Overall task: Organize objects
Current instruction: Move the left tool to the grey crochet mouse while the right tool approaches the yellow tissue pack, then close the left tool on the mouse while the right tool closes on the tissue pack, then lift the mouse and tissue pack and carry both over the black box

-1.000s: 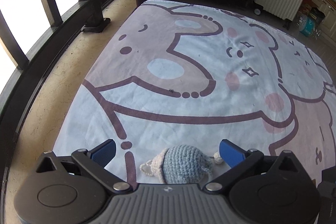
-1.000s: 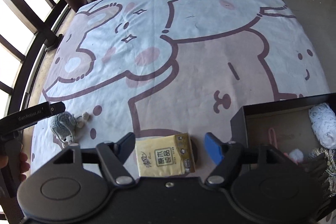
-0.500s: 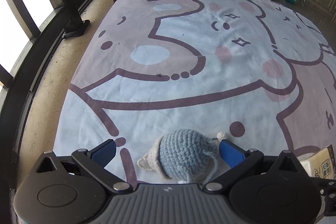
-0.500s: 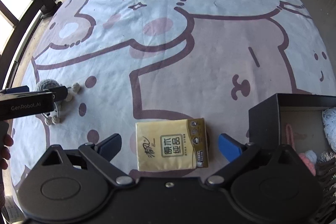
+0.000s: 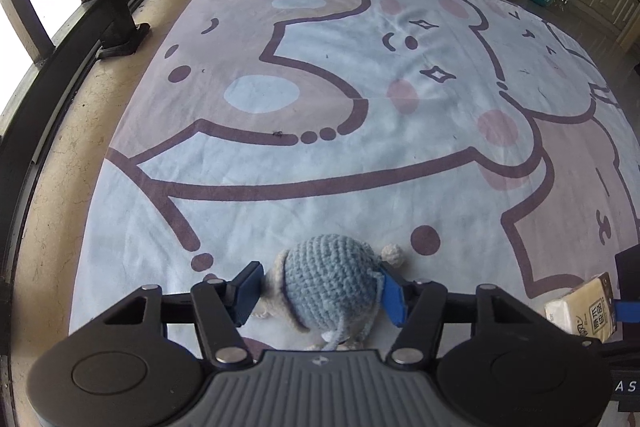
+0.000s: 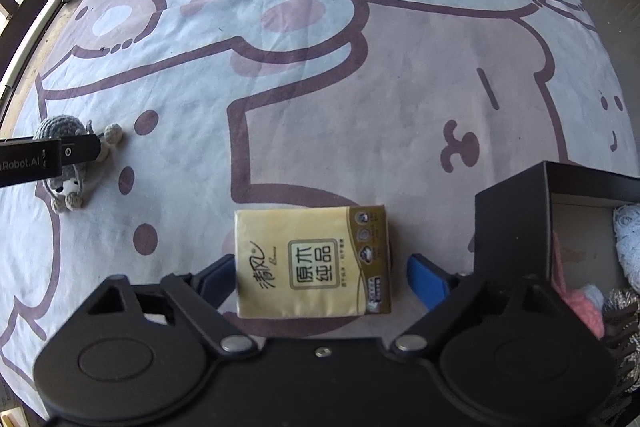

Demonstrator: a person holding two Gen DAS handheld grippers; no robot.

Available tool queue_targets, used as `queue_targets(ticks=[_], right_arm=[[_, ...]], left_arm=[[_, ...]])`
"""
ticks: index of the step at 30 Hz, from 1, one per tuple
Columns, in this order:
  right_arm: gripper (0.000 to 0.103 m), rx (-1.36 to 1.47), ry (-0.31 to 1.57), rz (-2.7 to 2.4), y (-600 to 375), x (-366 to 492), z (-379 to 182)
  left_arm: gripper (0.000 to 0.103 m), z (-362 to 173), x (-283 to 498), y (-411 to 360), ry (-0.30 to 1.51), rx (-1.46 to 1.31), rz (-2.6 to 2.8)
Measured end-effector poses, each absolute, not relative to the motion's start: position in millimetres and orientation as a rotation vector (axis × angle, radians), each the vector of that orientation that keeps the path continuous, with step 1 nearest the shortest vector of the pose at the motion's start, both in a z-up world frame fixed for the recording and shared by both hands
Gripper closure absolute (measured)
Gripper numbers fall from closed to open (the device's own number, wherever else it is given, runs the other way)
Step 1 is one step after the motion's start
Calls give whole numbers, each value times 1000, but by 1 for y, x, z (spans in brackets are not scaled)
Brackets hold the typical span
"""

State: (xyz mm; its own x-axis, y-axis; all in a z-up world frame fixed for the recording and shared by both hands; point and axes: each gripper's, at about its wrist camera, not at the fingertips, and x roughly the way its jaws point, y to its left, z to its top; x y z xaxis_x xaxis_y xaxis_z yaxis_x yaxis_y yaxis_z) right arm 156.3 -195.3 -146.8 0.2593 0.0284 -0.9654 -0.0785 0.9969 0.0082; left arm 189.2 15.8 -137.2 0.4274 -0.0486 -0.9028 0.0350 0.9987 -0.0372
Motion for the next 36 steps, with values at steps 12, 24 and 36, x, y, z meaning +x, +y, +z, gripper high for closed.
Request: queue_targets(ticks=[12, 24, 36], right_arm=[[29, 34, 1235, 108, -206, 155, -122], [29, 68, 1102, 130, -220, 141, -74], [29, 115, 1002, 75, -252, 119, -37]], left_arm=[[43, -111, 183, 7, 1076, -19, -56], [43, -74, 168, -22, 1018, -41, -113], [43, -37, 151, -48, 966, -77, -158]])
